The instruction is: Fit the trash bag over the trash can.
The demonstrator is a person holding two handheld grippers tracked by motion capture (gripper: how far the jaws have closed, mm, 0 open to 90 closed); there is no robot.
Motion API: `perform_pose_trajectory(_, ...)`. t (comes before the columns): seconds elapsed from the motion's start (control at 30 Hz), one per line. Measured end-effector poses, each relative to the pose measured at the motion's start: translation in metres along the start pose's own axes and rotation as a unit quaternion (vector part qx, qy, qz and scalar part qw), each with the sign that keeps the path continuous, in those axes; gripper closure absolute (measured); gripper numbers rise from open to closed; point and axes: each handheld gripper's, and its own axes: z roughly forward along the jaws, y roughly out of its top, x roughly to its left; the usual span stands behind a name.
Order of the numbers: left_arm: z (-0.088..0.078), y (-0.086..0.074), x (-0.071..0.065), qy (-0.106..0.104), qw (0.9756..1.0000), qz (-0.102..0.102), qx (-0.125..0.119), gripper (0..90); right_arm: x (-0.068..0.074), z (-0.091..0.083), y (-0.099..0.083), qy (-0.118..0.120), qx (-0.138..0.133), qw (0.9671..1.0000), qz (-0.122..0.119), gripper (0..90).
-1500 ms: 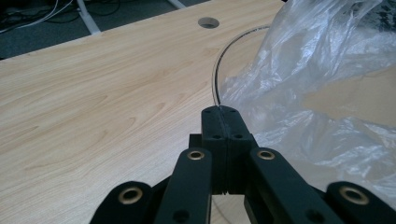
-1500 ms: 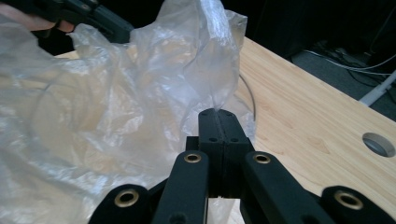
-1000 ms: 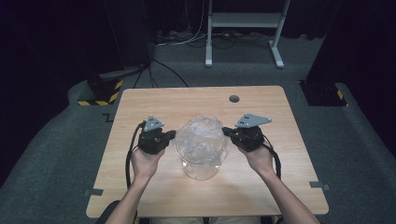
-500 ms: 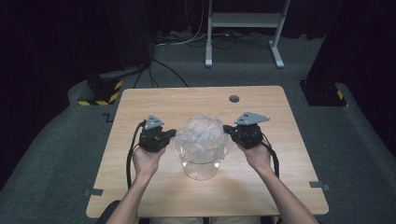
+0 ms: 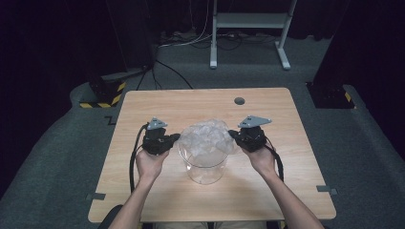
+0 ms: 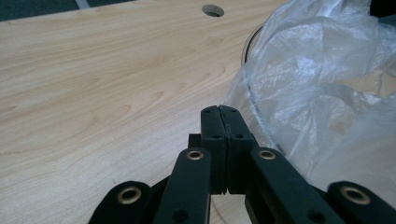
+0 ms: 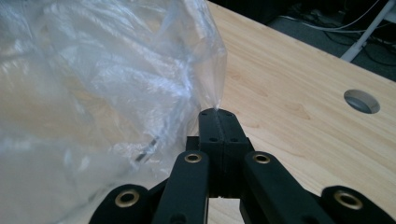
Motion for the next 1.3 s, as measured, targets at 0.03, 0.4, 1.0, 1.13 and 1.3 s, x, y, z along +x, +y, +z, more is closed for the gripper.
perform_pose_trajectory(0.03,0.001,0.0,0.0,-0.002,1.0,0.0,0.004,89.0,0.0,0.001,-0.001,0.001,0.004,1.0,-0.001,90.0)
perform_pose_trajectory(0.4,-0.003,-0.004,0.001,0.002,0.9999,-0.015,0.0,78.4,0.001,-0.008,-0.004,-0.002,0.007,1.0,0.006,77.9)
perform_pose_trajectory(1.0,-0.041,0.0,-0.007,-0.031,0.9917,-0.036,-0.119,53.9,0.011,-0.045,0.007,-0.005,-0.068,0.9976,-0.001,67.5)
perform_pose_trajectory(1.13,-0.042,0.002,-0.012,-0.054,0.9909,-0.03,-0.12,53.2,0.018,-0.046,0.009,0.006,-0.07,0.9975,-0.011,67.5)
perform_pose_trajectory(1.3,-0.041,0.003,-0.016,-0.092,0.9896,-0.024,-0.108,52.2,0.023,-0.043,0.009,0.022,-0.058,0.998,-0.015,62.2)
